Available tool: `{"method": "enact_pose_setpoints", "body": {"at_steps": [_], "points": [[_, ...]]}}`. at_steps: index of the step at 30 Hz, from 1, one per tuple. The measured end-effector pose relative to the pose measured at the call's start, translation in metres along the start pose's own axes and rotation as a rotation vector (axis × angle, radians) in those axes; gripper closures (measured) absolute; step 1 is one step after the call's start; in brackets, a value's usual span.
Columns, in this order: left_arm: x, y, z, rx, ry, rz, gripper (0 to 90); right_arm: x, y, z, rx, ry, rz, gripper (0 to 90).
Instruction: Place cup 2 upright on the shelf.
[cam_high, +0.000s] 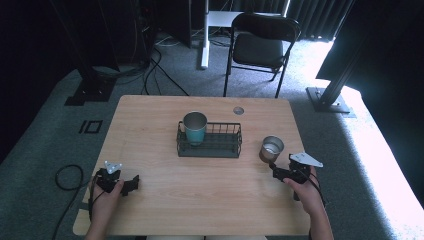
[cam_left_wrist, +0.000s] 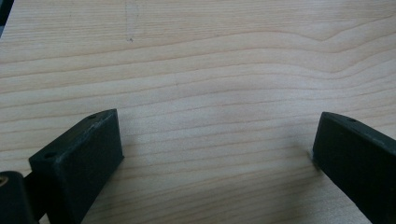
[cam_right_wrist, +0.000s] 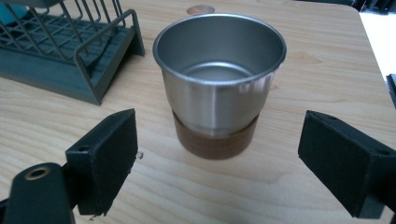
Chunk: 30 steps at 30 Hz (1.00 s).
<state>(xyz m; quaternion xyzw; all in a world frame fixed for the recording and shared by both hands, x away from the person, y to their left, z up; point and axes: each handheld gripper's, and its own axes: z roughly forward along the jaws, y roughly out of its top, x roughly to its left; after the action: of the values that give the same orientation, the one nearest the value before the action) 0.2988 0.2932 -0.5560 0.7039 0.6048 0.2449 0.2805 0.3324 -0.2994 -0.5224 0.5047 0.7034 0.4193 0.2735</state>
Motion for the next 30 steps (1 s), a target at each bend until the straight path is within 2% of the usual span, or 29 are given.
{"method": "enact_pose_setpoints", "body": {"at_steps": [14, 30], "points": [[0.0, 0.0, 0.0, -0.001, 0.0, 0.0, 2.3, -0.001, 0.019, 0.016, -0.04, -0.015, 0.028, 10.7], [0.0, 0.0, 0.0, -0.001, -0.001, 0.0, 2.3, 0.003, 0.031, 0.039, -0.032, -0.024, -0.003, 10.7]]}}
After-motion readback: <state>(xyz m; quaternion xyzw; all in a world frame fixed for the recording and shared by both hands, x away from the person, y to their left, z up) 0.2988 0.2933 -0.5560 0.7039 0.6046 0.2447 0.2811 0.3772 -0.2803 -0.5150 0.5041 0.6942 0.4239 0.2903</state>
